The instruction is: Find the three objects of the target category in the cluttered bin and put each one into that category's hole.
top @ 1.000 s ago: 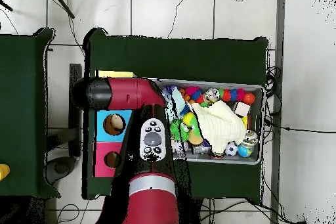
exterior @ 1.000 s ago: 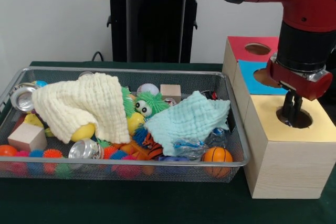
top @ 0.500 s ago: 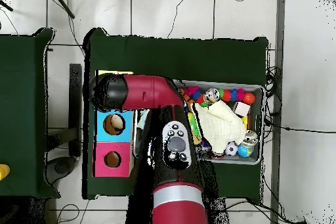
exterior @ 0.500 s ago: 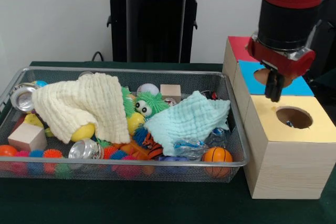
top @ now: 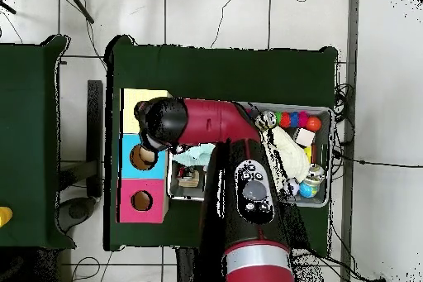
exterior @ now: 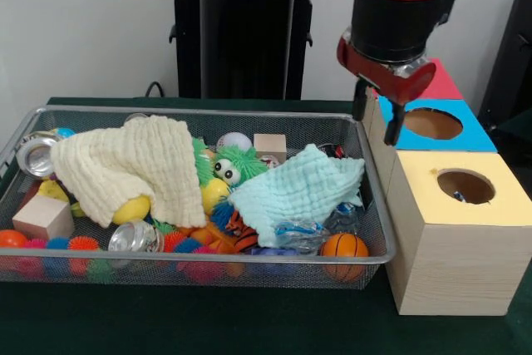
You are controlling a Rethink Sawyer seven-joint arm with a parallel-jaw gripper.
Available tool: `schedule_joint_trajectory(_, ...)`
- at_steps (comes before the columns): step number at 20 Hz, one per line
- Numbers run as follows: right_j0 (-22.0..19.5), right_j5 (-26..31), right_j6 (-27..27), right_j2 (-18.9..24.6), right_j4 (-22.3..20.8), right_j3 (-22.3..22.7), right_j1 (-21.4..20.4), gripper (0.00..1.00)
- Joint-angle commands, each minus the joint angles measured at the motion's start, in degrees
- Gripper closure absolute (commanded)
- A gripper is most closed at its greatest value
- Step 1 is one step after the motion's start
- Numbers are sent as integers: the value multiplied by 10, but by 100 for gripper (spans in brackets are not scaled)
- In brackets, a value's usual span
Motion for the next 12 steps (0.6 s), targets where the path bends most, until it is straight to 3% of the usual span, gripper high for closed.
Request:
schedule_joint_trajectory(1, -88, 23, -302, 93, -92, 83, -6, 0)
schedule_joint_trajectory(5, -156, -17, -386, 131, -148, 94, 9, 0)
schedule_joint_trajectory(12, -209, -101, -437, 170, -230, 90, 41, 0)
